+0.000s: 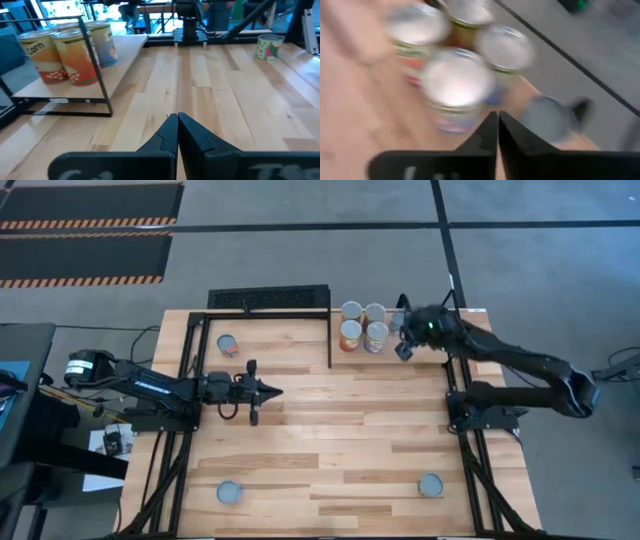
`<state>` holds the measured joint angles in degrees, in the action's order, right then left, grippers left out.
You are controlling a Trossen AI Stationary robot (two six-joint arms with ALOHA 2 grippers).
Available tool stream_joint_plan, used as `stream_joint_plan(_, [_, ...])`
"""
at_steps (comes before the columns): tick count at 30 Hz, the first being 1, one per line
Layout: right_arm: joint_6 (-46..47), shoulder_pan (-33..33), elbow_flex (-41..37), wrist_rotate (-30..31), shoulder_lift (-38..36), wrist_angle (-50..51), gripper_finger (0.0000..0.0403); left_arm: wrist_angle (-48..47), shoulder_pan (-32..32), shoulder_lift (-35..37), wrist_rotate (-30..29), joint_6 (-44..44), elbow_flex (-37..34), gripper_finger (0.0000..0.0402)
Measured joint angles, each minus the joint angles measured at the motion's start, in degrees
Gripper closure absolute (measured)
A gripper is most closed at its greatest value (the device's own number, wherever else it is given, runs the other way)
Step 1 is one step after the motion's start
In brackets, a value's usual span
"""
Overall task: Pick and place cans onto a shelf
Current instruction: Put the small canned corn on the shelf
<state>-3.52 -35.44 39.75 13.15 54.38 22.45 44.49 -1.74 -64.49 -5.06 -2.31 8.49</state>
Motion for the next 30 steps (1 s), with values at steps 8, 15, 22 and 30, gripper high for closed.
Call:
stream_joint_plan(8, [2.98,8.88,-16.30,-8.91,-7.56,-24.51,0.0378,0.00,5.00,0.00,-3.21,1.15,0.00,0.0401])
stream_joint_plan(15, [1.12,15.67,-23.42,-12.27,-7.08,-38.01,0.0396,-7.68,14.04,0.00,-7.98,1.50,7.30,0.0401])
stream_joint_plan(22, [2.33,21.53,-25.22,-11.15,-7.08,-39.37,0.0389,-43.55,24.50,-0.43,-17.88,11.46,24.80,0.0401])
stream_joint_plan(30, [1.76,26.27,-25.46,-5.99,-7.10,-41.72,0.0393,-68.49,37.22,-4.35,-25.66,24.88,40.49,0.0401])
